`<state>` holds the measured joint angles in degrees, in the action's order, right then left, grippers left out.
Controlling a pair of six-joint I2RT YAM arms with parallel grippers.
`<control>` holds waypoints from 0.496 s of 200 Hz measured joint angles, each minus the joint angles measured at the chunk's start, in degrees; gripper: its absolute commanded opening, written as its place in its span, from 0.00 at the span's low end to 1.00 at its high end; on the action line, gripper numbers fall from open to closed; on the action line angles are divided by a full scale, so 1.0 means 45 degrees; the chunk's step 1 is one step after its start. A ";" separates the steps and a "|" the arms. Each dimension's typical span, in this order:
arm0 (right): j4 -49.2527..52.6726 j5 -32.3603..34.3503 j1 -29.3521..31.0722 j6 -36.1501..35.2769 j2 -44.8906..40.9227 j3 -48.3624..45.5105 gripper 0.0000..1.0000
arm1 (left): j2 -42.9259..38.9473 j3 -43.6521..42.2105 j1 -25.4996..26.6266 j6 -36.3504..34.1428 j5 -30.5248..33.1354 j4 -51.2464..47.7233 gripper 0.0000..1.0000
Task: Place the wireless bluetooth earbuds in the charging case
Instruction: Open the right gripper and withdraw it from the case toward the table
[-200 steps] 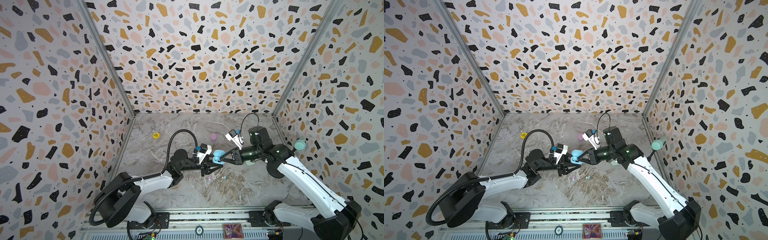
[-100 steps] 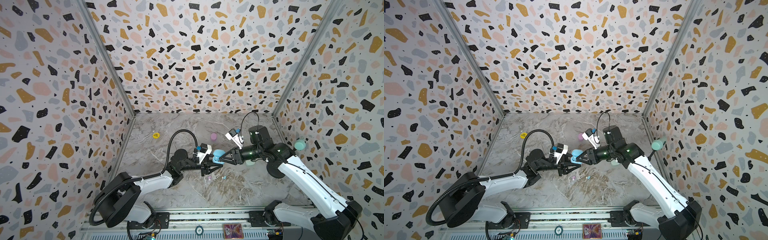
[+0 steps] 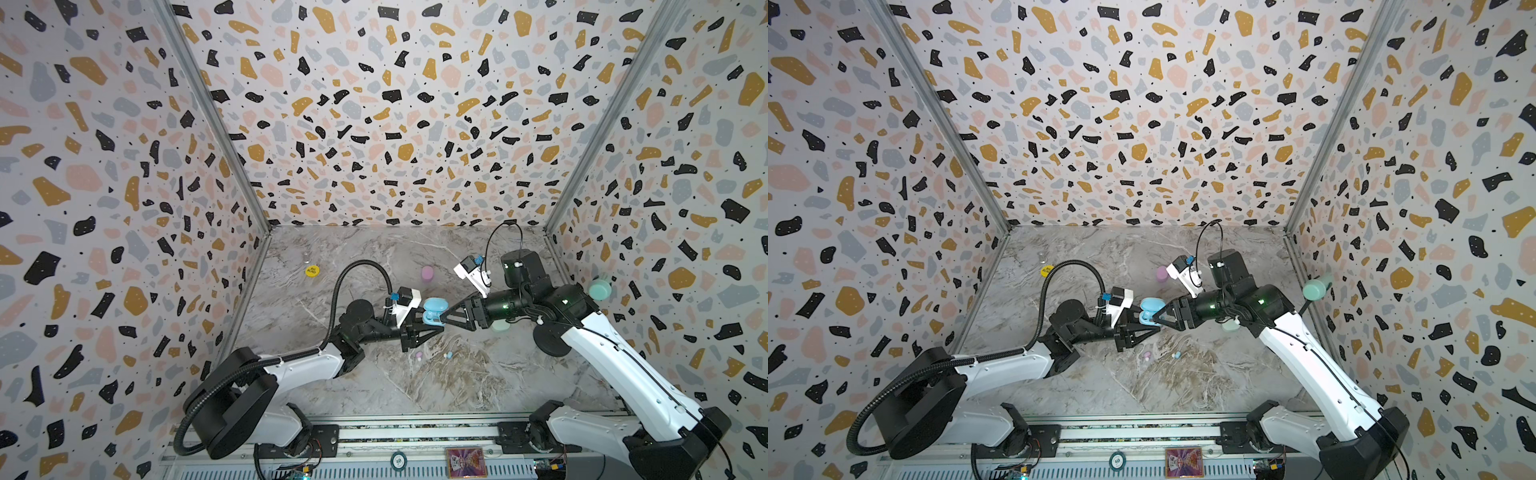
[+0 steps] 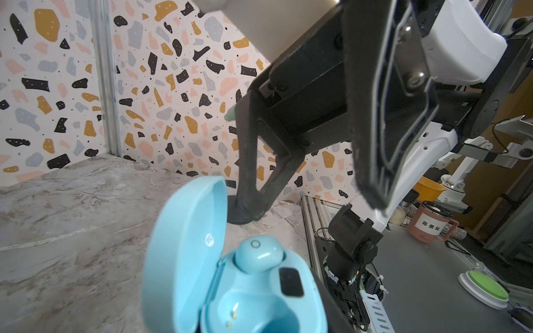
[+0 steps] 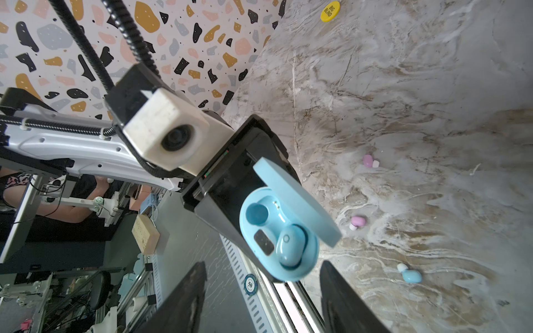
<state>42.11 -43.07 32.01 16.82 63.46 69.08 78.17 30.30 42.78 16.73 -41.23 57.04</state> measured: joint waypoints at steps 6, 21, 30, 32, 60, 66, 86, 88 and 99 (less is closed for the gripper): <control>-0.0005 0.0058 0.0005 0.0034 -0.0199 -0.0126 0.68 | -0.0058 -0.0131 -0.0073 0.0029 0.0087 0.0034 0.24; -0.0044 0.0248 0.0010 0.0092 -0.0767 -0.0612 0.69 | -0.0160 -0.0432 -0.0262 0.0151 0.0345 0.0160 0.24; -0.0112 0.0403 0.0010 0.0160 -0.1122 -0.1030 0.70 | -0.0228 -0.0583 -0.0384 0.0189 0.0452 0.0267 0.24; -0.0141 0.0437 0.0010 0.0204 -0.1205 -0.1146 0.70 | -0.0243 -0.0612 -0.0413 0.0194 0.0495 0.0287 0.24; -0.0646 0.1103 0.0024 0.0690 -0.1962 -0.2948 0.70 | -0.0641 -0.0981 -0.0714 0.0253 0.0826 0.0413 0.24; -0.0772 0.1302 0.0024 0.0840 -0.2011 -0.3288 0.70 | -0.0772 -0.1073 -0.0772 0.0257 0.0913 0.0423 0.24; -0.1287 0.2181 0.0102 0.1486 -0.2045 -0.4488 0.70 | -0.1243 -0.1336 -0.0903 0.0257 0.1059 0.0442 0.24; -0.1355 0.2288 0.0121 0.1564 -0.2045 -0.4609 0.70 | -0.1273 -0.1355 -0.0913 0.0257 0.1073 0.0442 0.24; -0.1768 0.2934 0.0345 0.2123 -0.1982 -0.5338 0.70 | -0.1564 -0.1545 -0.0933 0.0253 0.1205 0.0447 0.24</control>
<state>34.15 -29.87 33.56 26.37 54.54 45.06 71.13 23.35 38.59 17.87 -35.81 59.05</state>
